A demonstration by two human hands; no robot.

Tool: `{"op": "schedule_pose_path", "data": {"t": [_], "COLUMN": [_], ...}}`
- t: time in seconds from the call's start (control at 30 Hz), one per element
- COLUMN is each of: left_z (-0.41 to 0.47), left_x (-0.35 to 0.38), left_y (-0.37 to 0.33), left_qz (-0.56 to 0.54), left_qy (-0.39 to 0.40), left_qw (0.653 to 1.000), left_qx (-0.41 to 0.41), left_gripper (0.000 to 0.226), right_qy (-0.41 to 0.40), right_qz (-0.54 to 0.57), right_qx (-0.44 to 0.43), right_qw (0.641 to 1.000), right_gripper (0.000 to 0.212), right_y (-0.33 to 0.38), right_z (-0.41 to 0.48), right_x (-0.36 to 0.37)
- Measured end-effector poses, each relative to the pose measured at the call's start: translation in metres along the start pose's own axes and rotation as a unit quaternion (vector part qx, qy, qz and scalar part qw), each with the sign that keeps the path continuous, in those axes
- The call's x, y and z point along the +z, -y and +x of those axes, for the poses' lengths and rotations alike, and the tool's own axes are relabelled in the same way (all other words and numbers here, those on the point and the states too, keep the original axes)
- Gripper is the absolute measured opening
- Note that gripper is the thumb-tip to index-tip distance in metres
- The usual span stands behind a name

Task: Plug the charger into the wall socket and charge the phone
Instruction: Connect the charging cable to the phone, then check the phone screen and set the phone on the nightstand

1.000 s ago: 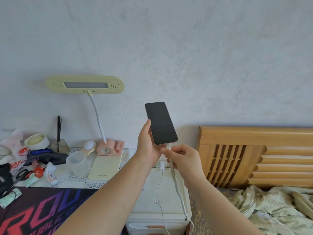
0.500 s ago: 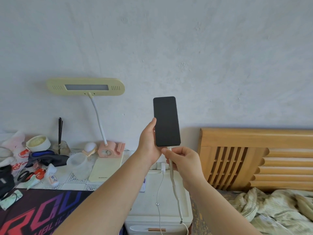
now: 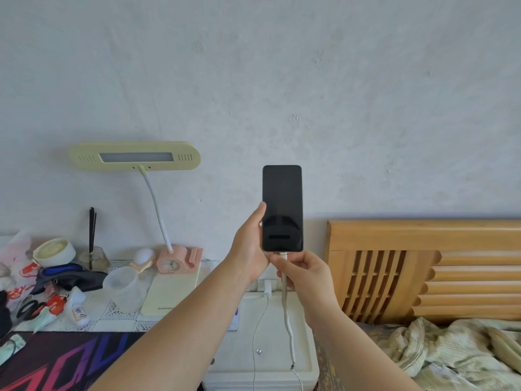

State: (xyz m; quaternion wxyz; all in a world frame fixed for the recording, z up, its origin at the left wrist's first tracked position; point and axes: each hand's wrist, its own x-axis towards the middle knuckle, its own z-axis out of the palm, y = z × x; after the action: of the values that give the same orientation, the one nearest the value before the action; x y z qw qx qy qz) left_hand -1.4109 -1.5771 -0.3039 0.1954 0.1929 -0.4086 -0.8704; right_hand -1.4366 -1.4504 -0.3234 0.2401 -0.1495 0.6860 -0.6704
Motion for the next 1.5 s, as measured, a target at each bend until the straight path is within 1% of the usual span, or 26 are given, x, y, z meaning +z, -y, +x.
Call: {"op": "schedule_pose_path", "data": {"t": [0.07,0.17,0.23,0.3,0.37,0.47,0.63,0.8,1.03,1.07,1.1,1.2,1.27,1.33,1.43,1.5], "left_z": [0.001,0.0,-0.001,-0.001,-0.001,-0.001,0.0,0.0,0.001,0.002,0.002,0.002,0.002,0.002,0.004,0.007], "left_x": [-0.001,-0.003,-0.003,-0.002,-0.001,-0.001,-0.003,-0.006,-0.012,-0.013,-0.015,-0.023,-0.031,-0.042,-0.06,-0.073], "left_y": [0.003,0.006,0.007,0.007,0.005,0.003,0.005,0.006,0.008,0.009,0.01,0.016,0.024,0.036,0.06,0.079], "left_qz": [-0.001,0.004,0.001,-0.012,-0.026,-0.037,-0.037,-0.027,-0.03,-0.031,-0.032,-0.034,-0.036,-0.034,-0.036,-0.036], "left_qy": [0.013,0.007,-0.001,-0.003,0.003,0.01,0.012,0.027,0.038,0.037,0.037,0.045,0.055,0.062,0.066,0.055], "left_qw": [1.0,1.0,1.0,1.0,1.0,0.999,0.999,0.999,0.999,0.999,0.999,0.998,0.996,0.995,0.991,0.989], "left_qx": [-0.001,-0.017,-0.022,-0.019,-0.014,-0.008,-0.004,0.01,0.013,0.009,0.003,-0.028,-0.053,-0.077,-0.109,-0.131], "left_gripper": [0.04,0.04,0.041,0.043,0.044,0.044,0.039,0.034,0.036,0.036,0.036,0.037,0.039,0.041,0.045,0.046], "right_qy": [0.016,0.042,0.067,0.087,0.086,0.066,0.052,0.061,0.069,0.065,0.052,-0.023,-0.061,-0.079,-0.095,-0.116], "right_qz": [-0.013,-0.022,-0.021,-0.016,0.0,0.019,0.019,0.019,0.02,0.017,0.005,-0.051,-0.083,-0.114,-0.146,-0.168], "right_qx": [0.008,0.021,0.023,0.028,0.036,0.032,0.016,0.009,0.012,0.011,0.0,-0.07,-0.117,-0.137,-0.134,-0.13], "right_qw": [1.0,0.999,0.997,0.996,0.996,0.997,0.998,0.998,0.997,0.998,0.999,0.996,0.988,0.981,0.976,0.97], "right_gripper": [0.03,0.03,0.028,0.02,0.011,0.006,0.014,0.011,0.01,0.013,0.02,0.054,0.069,0.074,0.076,0.075], "right_y": [-0.001,-0.002,-0.004,-0.007,-0.011,-0.016,-0.017,-0.018,-0.021,-0.022,-0.023,-0.027,-0.032,-0.041,-0.064,-0.086], "right_z": [0.0,0.0,0.0,-0.001,-0.002,-0.003,-0.005,-0.005,-0.003,-0.003,-0.004,-0.006,-0.007,-0.005,-0.002,0.0], "right_x": [-0.002,-0.004,-0.008,-0.012,-0.015,-0.018,-0.017,-0.018,-0.015,-0.014,-0.013,-0.007,-0.002,0.005,0.018,0.023]}}
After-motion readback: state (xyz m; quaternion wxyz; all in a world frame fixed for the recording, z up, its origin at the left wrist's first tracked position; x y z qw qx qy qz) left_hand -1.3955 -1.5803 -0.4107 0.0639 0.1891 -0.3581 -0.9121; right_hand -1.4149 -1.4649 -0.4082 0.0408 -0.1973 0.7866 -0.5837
